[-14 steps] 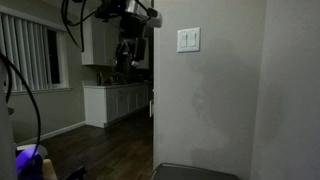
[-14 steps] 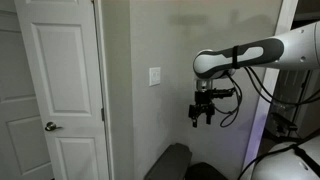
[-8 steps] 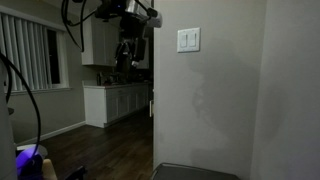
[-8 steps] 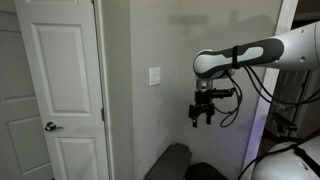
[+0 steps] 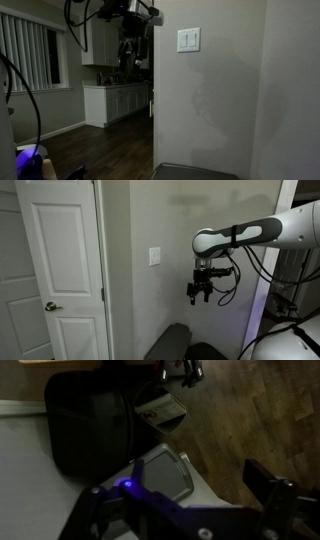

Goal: Flip the left light switch on the wall

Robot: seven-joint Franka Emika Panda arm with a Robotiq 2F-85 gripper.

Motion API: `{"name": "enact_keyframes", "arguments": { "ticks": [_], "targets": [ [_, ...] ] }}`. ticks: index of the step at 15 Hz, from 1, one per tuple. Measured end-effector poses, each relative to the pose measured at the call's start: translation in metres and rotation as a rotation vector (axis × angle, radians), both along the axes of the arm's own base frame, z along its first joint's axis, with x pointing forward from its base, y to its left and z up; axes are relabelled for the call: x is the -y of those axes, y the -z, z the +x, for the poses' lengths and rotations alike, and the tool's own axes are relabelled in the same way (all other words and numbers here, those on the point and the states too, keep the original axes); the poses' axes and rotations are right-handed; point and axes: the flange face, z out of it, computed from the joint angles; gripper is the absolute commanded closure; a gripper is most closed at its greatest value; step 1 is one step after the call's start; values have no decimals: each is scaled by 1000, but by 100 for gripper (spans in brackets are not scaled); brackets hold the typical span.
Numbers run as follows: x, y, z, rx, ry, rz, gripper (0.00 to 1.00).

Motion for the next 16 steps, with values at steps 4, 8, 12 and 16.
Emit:
{"name": "enact_keyframes", "arguments": {
  "ticks": [4,8,12,16],
  "targets": [
    [1,-23,46,125,6,-19,0],
    [2,-40,103,253,11,-48,31],
    [0,-49,142,337,9,-59,58],
    [-3,-69,161,425,6,-65,84]
  ]
}}
